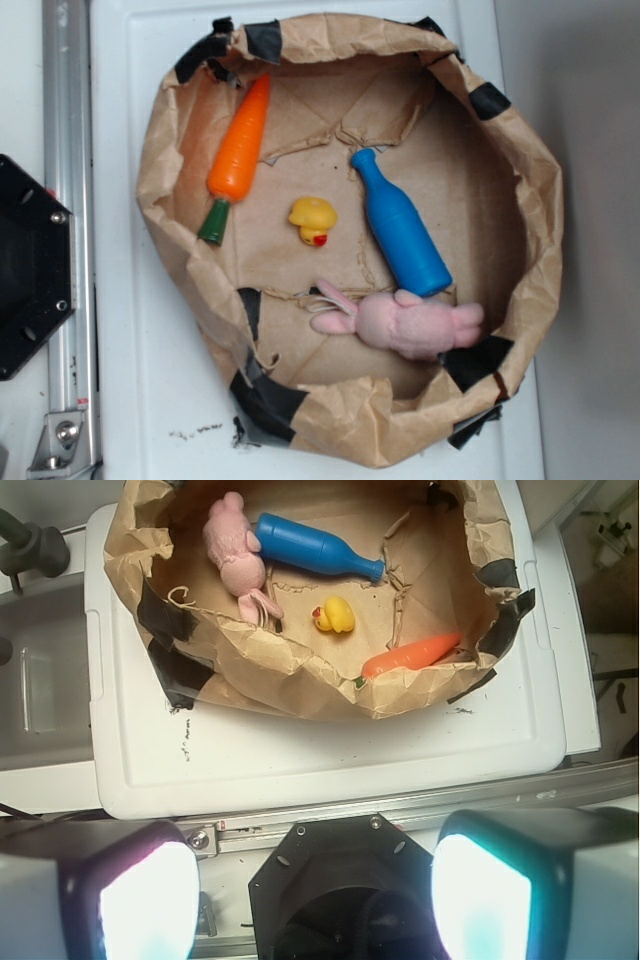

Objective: Grab the yellow duck.

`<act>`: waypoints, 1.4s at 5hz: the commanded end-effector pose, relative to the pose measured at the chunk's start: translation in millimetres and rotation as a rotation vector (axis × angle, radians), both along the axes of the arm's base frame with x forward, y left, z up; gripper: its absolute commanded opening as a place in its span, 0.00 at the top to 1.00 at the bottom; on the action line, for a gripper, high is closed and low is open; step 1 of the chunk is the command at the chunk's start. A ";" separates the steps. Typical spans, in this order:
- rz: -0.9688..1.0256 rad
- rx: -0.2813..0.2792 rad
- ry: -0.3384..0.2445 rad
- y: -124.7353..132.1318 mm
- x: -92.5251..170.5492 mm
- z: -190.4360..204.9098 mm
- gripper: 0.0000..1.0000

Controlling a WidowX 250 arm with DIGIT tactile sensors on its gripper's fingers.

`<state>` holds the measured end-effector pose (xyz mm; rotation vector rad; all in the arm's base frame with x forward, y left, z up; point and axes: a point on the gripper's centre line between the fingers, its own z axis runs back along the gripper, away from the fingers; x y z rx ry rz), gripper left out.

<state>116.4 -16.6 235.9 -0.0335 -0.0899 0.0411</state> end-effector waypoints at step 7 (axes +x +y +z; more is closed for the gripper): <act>-0.346 0.082 0.008 38.4 144.4 -171.3 0.00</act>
